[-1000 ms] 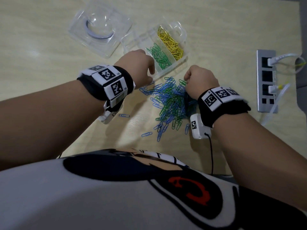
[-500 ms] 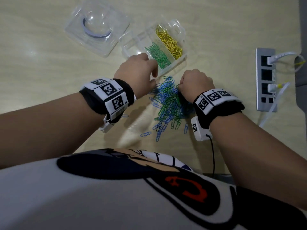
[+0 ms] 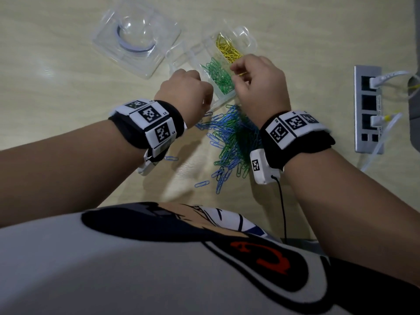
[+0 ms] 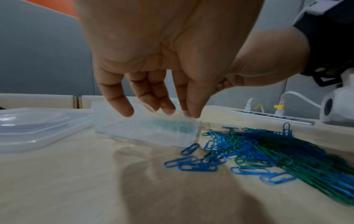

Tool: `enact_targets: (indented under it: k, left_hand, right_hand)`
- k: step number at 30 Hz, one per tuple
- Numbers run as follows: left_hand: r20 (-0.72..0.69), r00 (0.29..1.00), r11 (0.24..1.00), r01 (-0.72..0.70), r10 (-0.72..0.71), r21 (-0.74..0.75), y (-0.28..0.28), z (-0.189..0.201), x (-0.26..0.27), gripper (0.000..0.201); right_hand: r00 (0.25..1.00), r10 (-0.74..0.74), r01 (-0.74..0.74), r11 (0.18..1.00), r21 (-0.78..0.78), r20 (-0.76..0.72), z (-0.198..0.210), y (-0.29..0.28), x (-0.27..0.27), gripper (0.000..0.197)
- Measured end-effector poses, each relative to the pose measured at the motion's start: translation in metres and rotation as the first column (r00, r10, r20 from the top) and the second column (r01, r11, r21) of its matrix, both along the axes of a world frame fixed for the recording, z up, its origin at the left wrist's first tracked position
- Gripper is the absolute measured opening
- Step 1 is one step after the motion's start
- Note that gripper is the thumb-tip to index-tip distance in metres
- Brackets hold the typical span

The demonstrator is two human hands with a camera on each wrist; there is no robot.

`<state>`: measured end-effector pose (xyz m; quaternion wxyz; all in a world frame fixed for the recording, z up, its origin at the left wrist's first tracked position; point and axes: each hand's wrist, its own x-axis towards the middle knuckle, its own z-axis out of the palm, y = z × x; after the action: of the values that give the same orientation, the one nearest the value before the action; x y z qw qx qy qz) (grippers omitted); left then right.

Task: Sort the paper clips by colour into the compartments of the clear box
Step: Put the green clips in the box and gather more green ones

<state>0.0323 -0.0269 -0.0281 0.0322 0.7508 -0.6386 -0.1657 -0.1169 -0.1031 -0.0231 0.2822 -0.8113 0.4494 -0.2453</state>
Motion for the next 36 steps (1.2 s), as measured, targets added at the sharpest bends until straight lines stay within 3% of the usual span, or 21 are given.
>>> enact_targets:
  k: [3,5,7,12,17,24,31,36]
  left_hand:
    - [0.023,0.999,0.999,-0.033,0.033,-0.002,0.000,0.002,0.002,0.015]
    - [0.036,0.997,0.997,-0.069,0.069,-0.019,-0.001,0.004,0.003,0.017]
    - [0.005,0.996,0.996,-0.084,0.084,-0.041,-0.002,0.007,0.001,0.022]
    - [-0.030,0.991,0.990,0.133,-0.132,0.051,-0.003,0.002,-0.030,0.018]
    - [0.060,0.980,0.972,0.180,-0.190,0.148,-0.028,-0.014,-0.047,0.025]
    - [0.131,0.971,0.965,0.173,-0.201,0.194,-0.047,-0.020,-0.050,0.020]
    - [0.024,0.987,0.969,0.153,-0.161,0.195,-0.040,-0.021,-0.046,0.024]
    - [-0.046,0.995,0.980,0.092,-0.085,0.176,-0.027,-0.010,-0.036,0.014]
  right_hand:
    - [0.985,-0.087,0.090,0.996,0.010,-0.150,-0.005,-0.007,-0.012,0.021]
    - [0.893,-0.084,0.131,0.989,0.076,-0.441,-0.013,-0.011,-0.027,0.019]
    - [0.812,-0.007,0.140,0.973,0.184,-0.583,-0.020,-0.008,-0.039,0.018]
    - [0.856,0.056,0.064,0.975,0.213,-0.514,-0.030,0.004,-0.049,0.023]
    - [0.833,0.080,0.023,0.983,0.180,-0.548,-0.032,0.007,-0.051,0.021]
    - [0.767,0.145,-0.090,0.989,0.119,-0.625,-0.028,0.008,-0.054,0.023]
    - [0.718,0.170,-0.030,0.977,0.213,-0.675,-0.024,0.004,-0.046,0.026]
    - [0.703,0.189,-0.047,0.974,0.220,-0.686,-0.024,0.007,-0.044,0.030]
